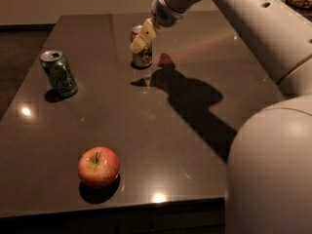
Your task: Move orange can near apple
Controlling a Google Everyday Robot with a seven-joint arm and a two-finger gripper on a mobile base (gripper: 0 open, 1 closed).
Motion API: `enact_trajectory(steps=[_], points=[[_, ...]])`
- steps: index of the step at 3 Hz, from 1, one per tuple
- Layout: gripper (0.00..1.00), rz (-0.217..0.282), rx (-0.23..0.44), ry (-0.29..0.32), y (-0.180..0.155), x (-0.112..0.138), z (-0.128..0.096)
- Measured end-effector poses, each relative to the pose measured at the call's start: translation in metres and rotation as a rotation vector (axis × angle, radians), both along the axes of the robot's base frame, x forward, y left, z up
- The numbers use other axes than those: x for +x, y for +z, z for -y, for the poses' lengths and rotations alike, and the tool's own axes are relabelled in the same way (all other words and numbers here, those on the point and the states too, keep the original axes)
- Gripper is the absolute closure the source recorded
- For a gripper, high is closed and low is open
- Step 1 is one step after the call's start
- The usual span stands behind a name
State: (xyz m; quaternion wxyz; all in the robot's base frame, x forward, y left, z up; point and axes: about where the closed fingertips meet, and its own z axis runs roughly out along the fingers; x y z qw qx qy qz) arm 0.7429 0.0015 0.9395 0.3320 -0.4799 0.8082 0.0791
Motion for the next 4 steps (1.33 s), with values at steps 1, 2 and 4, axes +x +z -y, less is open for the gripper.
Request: enact_trajectory(steps=[1,2,4], points=[[0.0,-0.025,0.013,0.002,-0.013,0.011,-0.015],[0.0,-0.043,0.019,0.013,-0.022,0.017,-0.023],[0.38,-0.068,0.039,0.066,-0.028,0.015,-0.031]])
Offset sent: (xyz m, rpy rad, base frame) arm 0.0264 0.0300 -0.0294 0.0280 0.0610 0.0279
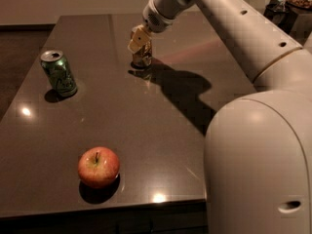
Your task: Move orange can near apple
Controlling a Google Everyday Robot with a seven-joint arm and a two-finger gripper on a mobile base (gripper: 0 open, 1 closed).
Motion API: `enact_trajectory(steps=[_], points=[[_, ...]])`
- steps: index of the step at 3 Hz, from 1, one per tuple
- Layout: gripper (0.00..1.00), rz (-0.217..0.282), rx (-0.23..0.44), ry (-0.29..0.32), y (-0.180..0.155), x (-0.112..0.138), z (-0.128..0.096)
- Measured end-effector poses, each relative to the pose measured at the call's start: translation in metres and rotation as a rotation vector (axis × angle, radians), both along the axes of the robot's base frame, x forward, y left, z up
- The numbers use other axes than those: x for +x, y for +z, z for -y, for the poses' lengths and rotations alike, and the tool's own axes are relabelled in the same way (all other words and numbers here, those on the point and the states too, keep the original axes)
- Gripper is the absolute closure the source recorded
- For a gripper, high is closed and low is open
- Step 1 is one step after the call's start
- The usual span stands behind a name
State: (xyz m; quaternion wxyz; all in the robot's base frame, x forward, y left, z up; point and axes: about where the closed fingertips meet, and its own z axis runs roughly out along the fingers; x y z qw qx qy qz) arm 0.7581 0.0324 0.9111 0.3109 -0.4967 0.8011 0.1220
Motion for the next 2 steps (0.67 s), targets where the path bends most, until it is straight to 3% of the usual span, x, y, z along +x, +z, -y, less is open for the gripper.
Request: enact_trajectory(steps=[1,2], points=[[0.61,-0.008,0.025,0.036,0.002,-0.006,-0.004],[0.92,0.002,0.063,0.119,0.015,-0.03,-0.002]])
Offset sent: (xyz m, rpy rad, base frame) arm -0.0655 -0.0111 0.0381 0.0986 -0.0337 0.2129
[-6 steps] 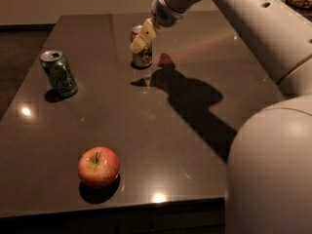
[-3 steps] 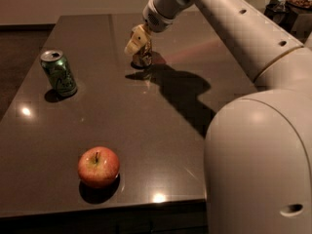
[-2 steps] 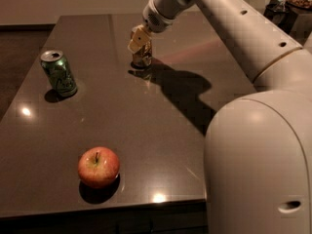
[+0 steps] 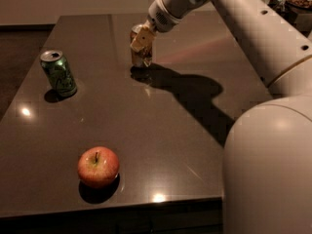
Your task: Move orange can near apple
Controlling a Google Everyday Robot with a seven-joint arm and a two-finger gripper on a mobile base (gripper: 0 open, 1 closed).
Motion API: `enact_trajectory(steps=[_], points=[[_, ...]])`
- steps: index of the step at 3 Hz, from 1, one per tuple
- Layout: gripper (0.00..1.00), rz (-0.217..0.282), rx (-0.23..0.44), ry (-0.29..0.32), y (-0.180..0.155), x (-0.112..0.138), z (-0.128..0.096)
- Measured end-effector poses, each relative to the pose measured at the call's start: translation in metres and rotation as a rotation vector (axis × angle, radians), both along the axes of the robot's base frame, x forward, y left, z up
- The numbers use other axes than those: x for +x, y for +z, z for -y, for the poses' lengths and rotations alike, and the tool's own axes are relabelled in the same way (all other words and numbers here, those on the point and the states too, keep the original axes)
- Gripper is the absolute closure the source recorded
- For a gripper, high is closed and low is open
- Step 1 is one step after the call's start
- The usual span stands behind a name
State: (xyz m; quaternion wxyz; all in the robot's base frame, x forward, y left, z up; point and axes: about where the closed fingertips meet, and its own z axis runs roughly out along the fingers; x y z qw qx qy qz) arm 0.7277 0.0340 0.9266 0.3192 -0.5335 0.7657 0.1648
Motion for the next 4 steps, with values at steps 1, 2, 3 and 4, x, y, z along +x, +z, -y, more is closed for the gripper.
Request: enact_trajectory(steps=[1,2,3,4], points=[[1.0,0.028,0.012,0.133,0.017,-0.044,0.009],[1.0,0.059,-0.021,0.264,0.025,-0.093,0.023],[1.0,0.081,-0.054,0.397,0.029,-0.144,0.032],[1.0,0.095,-0.092,0.548,0.025,-0.192,0.028]])
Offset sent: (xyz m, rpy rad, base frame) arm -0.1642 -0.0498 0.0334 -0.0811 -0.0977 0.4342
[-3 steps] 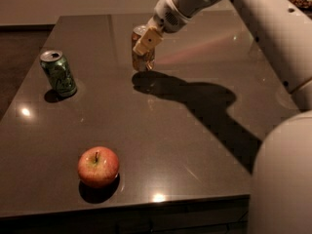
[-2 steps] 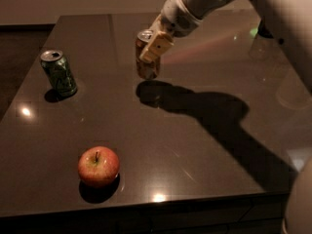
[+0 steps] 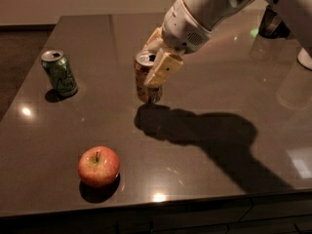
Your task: Move orange can near apple
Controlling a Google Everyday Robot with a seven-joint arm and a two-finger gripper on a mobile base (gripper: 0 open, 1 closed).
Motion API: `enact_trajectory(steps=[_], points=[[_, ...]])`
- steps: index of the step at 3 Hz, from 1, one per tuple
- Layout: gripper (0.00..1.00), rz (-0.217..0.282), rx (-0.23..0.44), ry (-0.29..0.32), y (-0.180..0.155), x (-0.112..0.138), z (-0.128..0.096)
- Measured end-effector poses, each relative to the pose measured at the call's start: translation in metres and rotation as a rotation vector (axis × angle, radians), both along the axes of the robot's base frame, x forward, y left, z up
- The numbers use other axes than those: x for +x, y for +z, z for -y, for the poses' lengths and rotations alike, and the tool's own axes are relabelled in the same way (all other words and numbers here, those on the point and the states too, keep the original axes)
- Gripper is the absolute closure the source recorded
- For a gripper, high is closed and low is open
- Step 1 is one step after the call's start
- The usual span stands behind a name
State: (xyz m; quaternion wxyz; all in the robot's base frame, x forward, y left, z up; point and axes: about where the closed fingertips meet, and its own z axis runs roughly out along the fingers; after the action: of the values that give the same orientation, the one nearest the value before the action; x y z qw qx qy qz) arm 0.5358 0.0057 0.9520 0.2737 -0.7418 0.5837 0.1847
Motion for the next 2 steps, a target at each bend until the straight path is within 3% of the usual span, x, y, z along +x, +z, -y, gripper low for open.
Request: enact_trajectory(steps=[1,2], points=[[1.0,0.005,-0.032,0.165,-0.008,-0.041,-0.015],[1.0,0.002,-0.048,0.272,-0.013,-0.064,-0.031]])
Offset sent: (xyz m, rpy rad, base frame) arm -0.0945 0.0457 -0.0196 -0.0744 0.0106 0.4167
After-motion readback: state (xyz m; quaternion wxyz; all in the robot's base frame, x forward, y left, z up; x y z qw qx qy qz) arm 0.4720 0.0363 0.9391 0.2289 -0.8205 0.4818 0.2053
